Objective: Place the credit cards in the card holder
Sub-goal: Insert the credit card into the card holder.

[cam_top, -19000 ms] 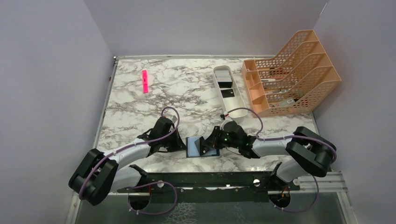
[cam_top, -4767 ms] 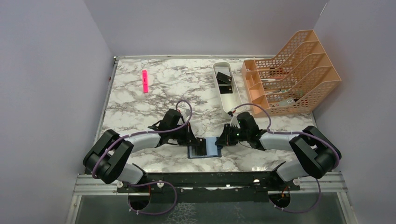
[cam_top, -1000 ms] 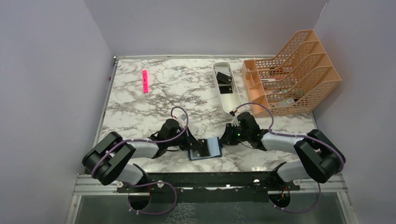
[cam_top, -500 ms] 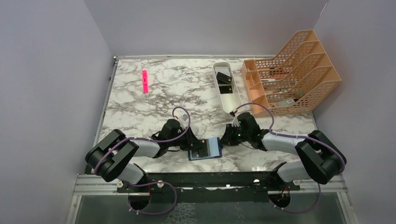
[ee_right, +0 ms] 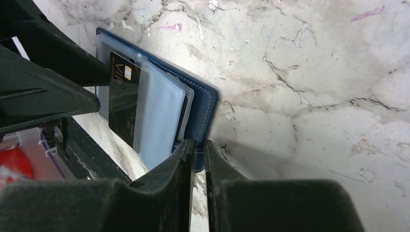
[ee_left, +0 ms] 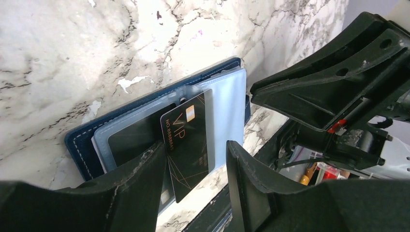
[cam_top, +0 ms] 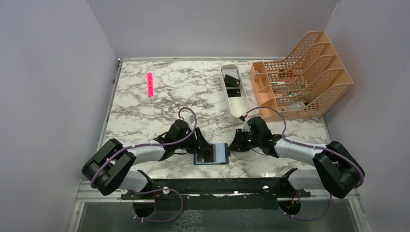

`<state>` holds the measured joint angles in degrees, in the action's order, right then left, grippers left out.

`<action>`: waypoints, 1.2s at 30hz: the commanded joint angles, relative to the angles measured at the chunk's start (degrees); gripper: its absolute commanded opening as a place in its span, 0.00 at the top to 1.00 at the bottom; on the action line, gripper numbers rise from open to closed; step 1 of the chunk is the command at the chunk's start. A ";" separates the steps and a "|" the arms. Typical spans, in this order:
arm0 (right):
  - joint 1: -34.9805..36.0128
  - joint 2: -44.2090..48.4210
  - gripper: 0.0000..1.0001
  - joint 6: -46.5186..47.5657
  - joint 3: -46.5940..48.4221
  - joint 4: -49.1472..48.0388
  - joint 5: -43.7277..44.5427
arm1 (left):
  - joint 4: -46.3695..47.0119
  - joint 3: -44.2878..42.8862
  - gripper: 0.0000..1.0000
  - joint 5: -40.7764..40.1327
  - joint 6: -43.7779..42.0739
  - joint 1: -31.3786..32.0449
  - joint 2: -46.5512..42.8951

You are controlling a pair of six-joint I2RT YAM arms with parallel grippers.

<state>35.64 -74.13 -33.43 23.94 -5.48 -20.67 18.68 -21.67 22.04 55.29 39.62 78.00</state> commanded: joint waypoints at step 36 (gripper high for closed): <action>1.79 -4.84 0.83 -6.21 -4.02 -9.79 0.80 | 0.75 -8.82 0.48 -1.00 5.05 9.28 3.74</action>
<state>36.77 -79.66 -38.61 21.45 -15.40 -23.09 14.87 -27.27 18.72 58.30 47.81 81.30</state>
